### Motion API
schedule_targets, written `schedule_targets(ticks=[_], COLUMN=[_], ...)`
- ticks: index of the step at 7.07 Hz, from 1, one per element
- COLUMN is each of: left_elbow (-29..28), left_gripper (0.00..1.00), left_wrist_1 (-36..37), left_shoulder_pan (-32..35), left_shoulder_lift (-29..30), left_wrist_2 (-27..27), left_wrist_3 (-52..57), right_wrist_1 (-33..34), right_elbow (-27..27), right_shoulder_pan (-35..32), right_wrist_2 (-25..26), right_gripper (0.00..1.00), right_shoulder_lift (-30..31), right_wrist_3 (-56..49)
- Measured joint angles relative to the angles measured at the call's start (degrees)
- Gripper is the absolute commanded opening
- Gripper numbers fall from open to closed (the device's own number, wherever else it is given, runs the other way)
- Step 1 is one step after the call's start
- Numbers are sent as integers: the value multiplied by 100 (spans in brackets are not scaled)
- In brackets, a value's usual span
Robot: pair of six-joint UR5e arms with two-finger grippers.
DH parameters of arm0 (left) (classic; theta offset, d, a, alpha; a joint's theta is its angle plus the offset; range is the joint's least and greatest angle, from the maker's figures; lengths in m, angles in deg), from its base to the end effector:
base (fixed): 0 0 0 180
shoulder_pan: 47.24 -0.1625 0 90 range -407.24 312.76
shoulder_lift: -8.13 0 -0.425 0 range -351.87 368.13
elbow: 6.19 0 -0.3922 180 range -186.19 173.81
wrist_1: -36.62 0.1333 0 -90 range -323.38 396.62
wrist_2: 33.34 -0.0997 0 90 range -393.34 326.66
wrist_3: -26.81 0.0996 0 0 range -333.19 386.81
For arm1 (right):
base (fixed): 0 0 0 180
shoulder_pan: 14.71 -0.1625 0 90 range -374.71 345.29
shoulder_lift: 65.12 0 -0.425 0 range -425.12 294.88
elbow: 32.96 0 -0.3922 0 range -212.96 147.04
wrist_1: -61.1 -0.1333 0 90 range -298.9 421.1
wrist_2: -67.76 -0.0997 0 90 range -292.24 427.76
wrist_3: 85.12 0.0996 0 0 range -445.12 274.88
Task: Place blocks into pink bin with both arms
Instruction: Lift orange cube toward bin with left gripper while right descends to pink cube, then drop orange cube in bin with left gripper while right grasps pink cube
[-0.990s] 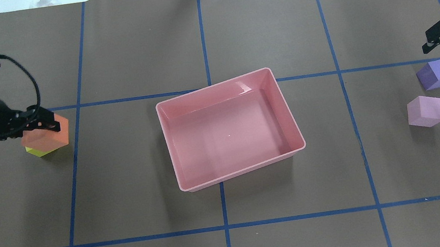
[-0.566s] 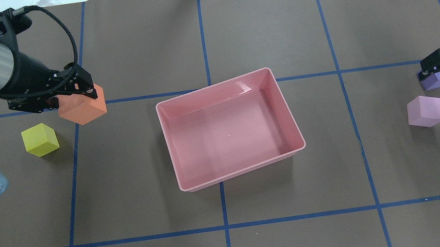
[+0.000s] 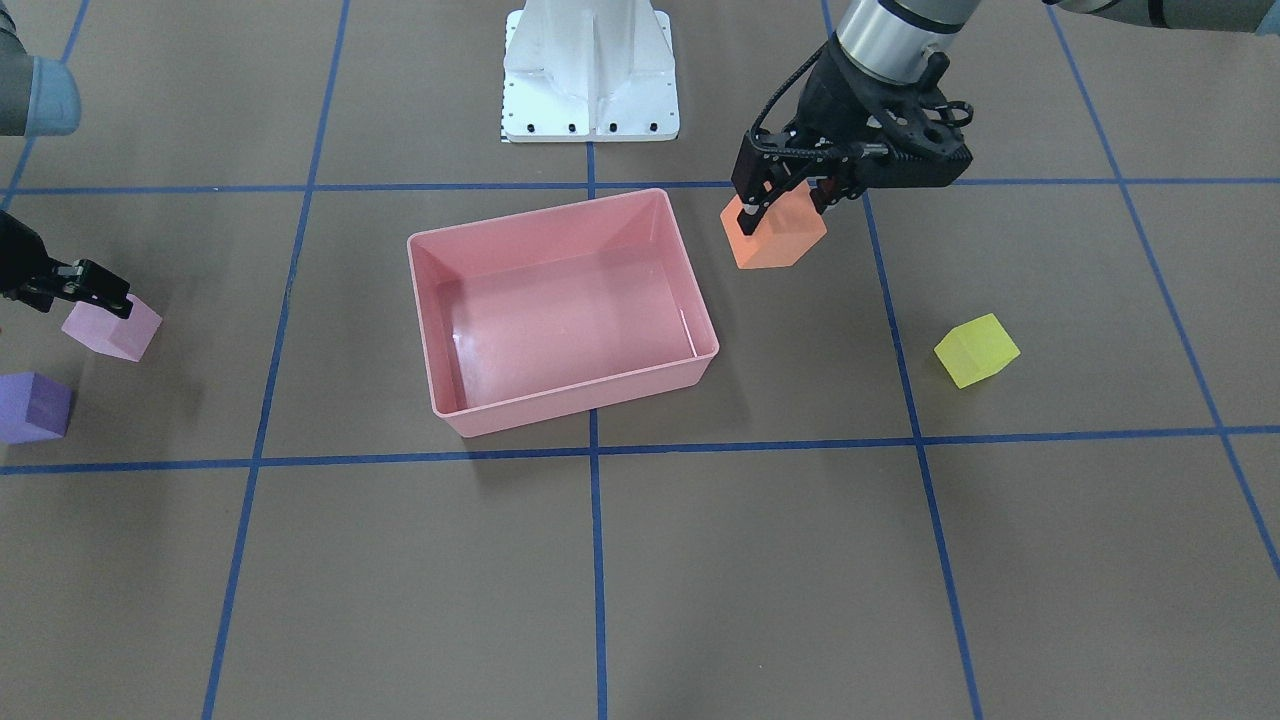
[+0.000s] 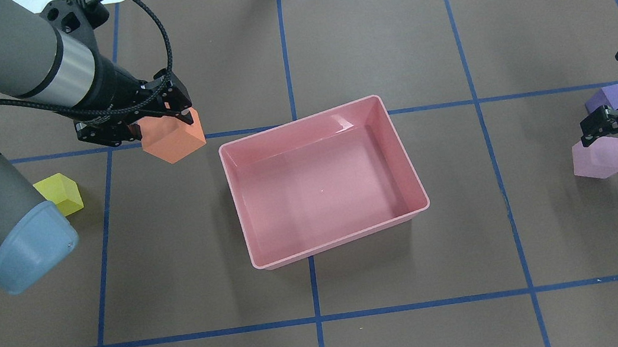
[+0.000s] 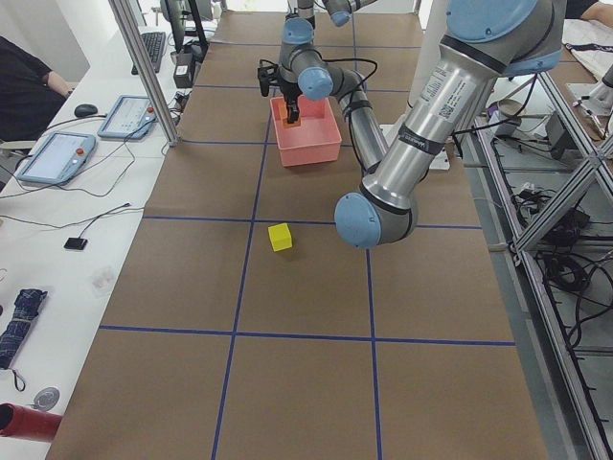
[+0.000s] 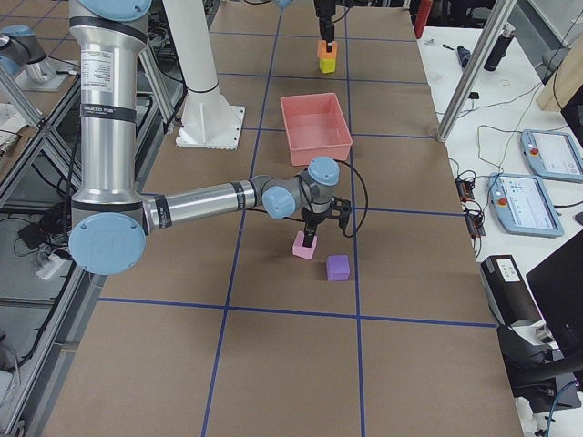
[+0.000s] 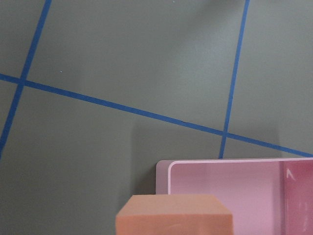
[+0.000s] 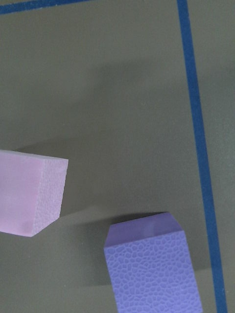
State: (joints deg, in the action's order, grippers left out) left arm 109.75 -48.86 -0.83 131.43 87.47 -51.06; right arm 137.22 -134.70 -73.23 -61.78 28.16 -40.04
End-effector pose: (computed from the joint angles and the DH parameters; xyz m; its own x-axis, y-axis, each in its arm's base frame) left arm 0.3274 -0.4633 0.1487 0.4595 -0.2209 -0.8603 0.2426 0.9629 -0.1177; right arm -0.1937 -0.4501 0.5623 0.7172 0.1285 0.6849 -0.0352 0.9883 -0.1486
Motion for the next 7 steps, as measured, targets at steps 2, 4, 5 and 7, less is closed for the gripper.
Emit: schedule_targets(ticks=[2,4,5,7], left_elbow=[-132,-311,-469,-830], left_gripper=[0,0,0,0], left_wrist_1=[-10,-7,-5,-51], left_shoulder_pan=[-76,-147,-240,-650], left_shoulder_lift=[77,331,563,1071], left_wrist_2=[-82,-139,-207,-522], left_wrist_3=[-16,-87,-215,-644], right_wrist_1=[3,0,0,-1], right_elbow=[151,331,388,467], right_shoulder_pan=[67,176,221,264], right_wrist_2=[26,51,58,61], right_gripper=[100,100,100,100], right_shoulder_lift=[-5,-25,-33,-43], right_wrist_3=[-5,0,-1,-1])
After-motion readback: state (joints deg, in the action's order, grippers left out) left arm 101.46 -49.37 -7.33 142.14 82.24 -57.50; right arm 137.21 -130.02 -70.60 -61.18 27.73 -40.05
